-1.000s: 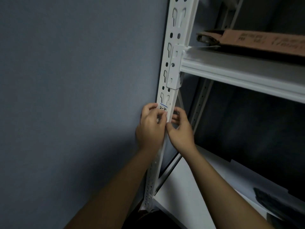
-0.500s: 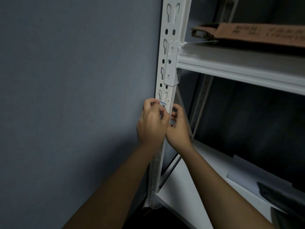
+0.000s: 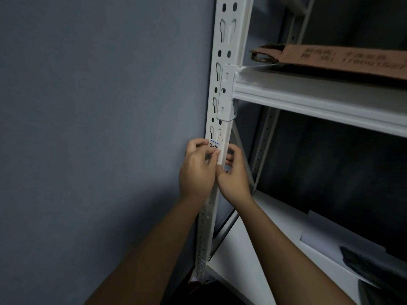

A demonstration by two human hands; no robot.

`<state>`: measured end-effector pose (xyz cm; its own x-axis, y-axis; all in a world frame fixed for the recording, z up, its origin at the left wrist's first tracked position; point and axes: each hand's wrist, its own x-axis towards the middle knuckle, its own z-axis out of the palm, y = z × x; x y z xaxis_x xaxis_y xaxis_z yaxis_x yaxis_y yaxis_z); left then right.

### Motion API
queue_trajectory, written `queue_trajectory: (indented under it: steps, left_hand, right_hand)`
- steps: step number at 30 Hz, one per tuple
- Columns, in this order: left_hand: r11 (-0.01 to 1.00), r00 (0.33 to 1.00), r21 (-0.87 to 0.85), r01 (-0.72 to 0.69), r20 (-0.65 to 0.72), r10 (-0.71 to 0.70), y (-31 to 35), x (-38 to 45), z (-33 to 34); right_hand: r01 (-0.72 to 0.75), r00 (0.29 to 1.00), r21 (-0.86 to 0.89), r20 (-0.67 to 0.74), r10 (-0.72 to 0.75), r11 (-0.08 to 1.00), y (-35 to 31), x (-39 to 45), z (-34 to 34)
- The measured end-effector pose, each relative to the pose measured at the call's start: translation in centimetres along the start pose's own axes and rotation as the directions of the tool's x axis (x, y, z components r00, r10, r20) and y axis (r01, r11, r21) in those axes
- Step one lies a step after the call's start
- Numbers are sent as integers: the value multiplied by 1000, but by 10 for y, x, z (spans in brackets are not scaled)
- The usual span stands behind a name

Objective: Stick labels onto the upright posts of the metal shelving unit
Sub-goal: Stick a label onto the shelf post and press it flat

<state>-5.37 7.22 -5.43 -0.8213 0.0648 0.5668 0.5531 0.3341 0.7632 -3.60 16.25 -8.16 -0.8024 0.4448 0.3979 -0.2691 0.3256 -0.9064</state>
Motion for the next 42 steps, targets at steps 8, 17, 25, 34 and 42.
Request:
queue_trajectory:
  steps: [8, 17, 25, 34, 42]
  left_hand:
    - [999, 1000, 38, 16, -10, -16, 3, -2, 1]
    - [998, 997, 15, 57, -54, -56, 10, -3, 5]
    - [999, 999, -27, 32, -43, -34, -2, 3, 0]
    - [998, 998, -57, 40, -47, -43, -3, 0, 4]
    - [999, 999, 0, 33, -22, -33, 1, -2, 3]
  right_hand:
    - [16, 1000, -24, -23, -16, 1000, 5, 1, 4]
    - [11, 1000, -54, -26, -13, 998, 8, 1, 5]
    - [0, 1000, -72, 4, 0, 997, 4, 1, 2]
    - [10, 1000, -91, -22, -12, 996, 10, 2, 5]
    - [-3, 999, -133, -48, -3, 991, 11, 2, 10]
